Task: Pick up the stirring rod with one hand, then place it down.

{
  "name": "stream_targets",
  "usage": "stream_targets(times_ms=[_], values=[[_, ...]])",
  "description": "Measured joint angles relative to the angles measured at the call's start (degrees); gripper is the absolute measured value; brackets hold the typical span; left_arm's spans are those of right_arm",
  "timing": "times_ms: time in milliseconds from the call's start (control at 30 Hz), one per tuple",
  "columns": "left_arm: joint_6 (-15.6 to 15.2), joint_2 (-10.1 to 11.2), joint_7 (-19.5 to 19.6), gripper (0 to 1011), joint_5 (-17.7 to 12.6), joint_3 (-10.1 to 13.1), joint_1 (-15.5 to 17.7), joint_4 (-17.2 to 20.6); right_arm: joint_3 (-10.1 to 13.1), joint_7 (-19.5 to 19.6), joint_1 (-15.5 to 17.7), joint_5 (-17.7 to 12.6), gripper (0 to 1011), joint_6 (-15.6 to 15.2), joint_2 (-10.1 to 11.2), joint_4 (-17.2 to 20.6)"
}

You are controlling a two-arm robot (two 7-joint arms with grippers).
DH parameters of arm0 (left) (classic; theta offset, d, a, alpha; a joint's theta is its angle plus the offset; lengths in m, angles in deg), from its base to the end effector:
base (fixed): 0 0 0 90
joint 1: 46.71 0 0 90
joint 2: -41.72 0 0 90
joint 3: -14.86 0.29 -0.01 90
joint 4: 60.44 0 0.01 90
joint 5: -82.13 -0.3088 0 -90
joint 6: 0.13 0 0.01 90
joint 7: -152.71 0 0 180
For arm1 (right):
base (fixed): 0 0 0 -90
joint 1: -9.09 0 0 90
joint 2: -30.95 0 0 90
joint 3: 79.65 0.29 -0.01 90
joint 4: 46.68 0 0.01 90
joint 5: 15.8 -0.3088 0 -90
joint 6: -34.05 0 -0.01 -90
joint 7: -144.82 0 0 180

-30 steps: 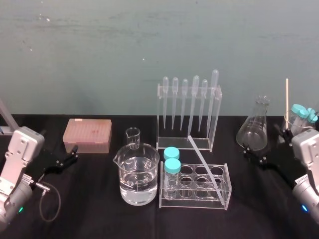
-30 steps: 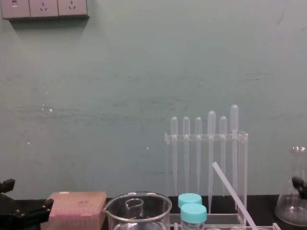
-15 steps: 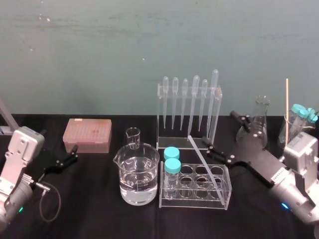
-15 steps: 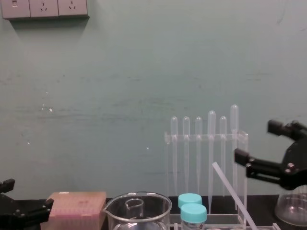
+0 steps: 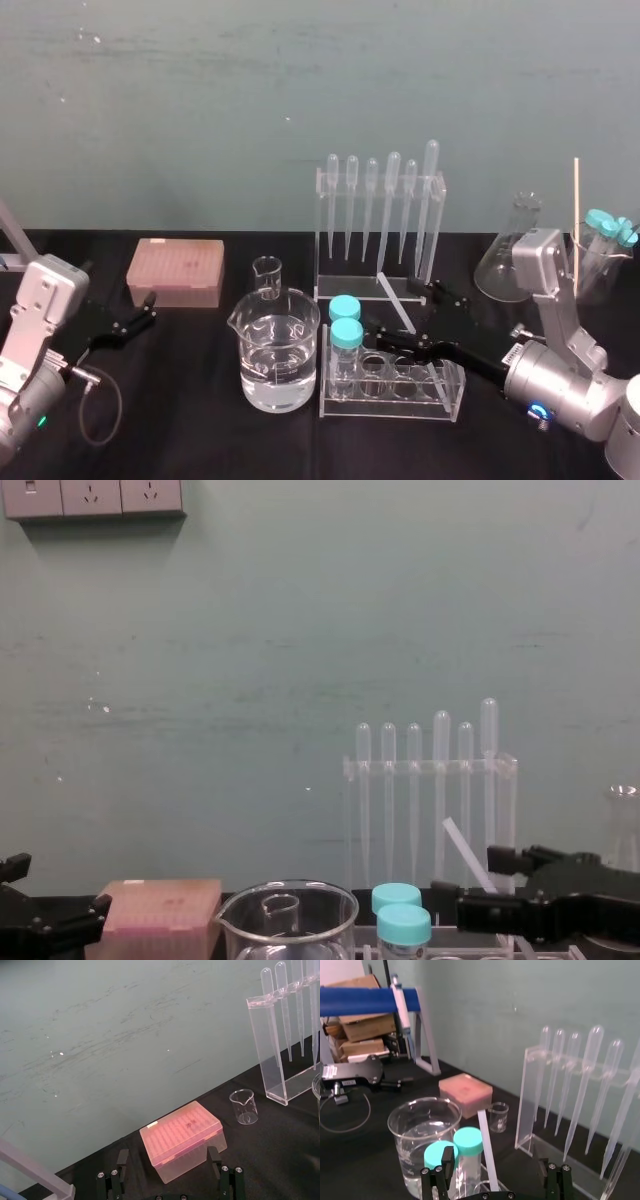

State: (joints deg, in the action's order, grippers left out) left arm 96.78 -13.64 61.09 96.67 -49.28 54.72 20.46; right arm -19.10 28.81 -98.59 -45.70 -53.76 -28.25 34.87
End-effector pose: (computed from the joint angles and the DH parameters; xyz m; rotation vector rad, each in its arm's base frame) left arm 0.3581 0.0827 -0.3023 0.3044 -0.2851 1.2479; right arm 0.3839 -0.0407 -0.2754 -0.1102 -0.0197 -0.7586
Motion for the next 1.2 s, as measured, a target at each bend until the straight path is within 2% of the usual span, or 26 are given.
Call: stream_targets(times_ms=[133, 500, 600, 700, 833, 867, 1200], values=[[0.0, 0.0, 0.0, 1000, 0.0, 0.0, 0.0, 0.0, -0.01, -0.17, -0.38, 0.0, 1000, -1.65, -0.36, -0.46], [0.0, 0.0, 0.0, 1000, 0.0, 0.0, 0.0, 0.0, 0.0, -0.11, -0.23, 0.08, 998, -1.02, -0.23, -0.29], [0.0, 0.0, 0.0, 1000, 0.0, 0.0, 0.0, 0.0, 0.01, -0.11, -0.19, 0.1, 946, -0.93, -0.21, -0.25], [0.0, 0.0, 0.0, 1000, 0.0, 0.0, 0.0, 0.0, 0.03, -0.09, -0.17, 0.13, 840, -0.78, -0.19, -0.21], [0.0, 0.0, 0.0, 1000, 0.0, 0.0, 0.0, 0.0, 0.04, -0.07, -0.15, 0.14, 769, -0.71, -0.17, -0.2], [0.0, 0.0, 0.0, 1000, 0.0, 0.0, 0.0, 0.0, 0.05, -0.05, -0.14, 0.14, 715, -0.69, -0.17, -0.19], [0.0, 0.0, 0.0, 1000, 0.0, 0.0, 0.0, 0.0, 0.08, 0.01, -0.09, 0.18, 408, -0.59, -0.12, -0.11]])
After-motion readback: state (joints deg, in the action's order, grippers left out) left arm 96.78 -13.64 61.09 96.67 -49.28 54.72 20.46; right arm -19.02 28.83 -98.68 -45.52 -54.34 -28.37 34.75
